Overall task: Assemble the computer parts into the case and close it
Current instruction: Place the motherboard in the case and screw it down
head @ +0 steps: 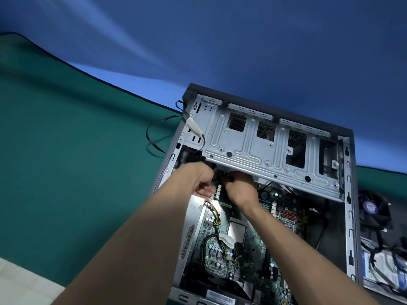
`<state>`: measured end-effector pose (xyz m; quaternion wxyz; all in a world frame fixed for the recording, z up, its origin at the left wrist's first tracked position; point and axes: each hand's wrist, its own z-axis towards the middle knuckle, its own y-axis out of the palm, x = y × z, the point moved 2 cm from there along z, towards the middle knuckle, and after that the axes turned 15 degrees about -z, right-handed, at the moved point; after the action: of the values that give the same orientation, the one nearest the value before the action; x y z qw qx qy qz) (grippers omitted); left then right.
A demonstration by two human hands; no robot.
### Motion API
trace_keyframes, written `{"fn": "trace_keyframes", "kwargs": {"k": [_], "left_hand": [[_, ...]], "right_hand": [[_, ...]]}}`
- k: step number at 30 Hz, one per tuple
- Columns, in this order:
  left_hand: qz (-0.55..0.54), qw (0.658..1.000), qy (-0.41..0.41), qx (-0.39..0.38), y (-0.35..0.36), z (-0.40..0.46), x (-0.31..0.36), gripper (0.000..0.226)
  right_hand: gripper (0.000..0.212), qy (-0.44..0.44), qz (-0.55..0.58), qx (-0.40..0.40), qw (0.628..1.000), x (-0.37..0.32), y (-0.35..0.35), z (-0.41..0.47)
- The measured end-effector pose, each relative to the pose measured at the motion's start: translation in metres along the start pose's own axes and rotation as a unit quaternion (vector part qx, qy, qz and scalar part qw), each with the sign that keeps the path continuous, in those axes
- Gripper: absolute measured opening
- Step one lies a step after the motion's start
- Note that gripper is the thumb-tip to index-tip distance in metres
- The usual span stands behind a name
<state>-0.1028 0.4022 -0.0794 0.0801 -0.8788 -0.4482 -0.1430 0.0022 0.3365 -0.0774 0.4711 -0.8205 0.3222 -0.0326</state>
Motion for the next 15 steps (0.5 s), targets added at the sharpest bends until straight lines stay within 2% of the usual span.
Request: {"fn": "trace_keyframes", "kwargs": {"k": [12, 15], "left_hand": [[0.000, 1.000, 0.005, 0.002, 0.0002, 0.0009, -0.0006, 0.023], [0.001, 1.000, 0.017, 0.007, -0.0009, 0.0010, 0.0014, 0.031]], "right_hand": [[0.020, -0.019, -0.024, -0.016, 0.999, -0.0012, -0.0041, -0.0035], [0.020, -0.028, -0.034, -0.016, 0.999, -0.0039, -0.0045, -0.0038]]}}
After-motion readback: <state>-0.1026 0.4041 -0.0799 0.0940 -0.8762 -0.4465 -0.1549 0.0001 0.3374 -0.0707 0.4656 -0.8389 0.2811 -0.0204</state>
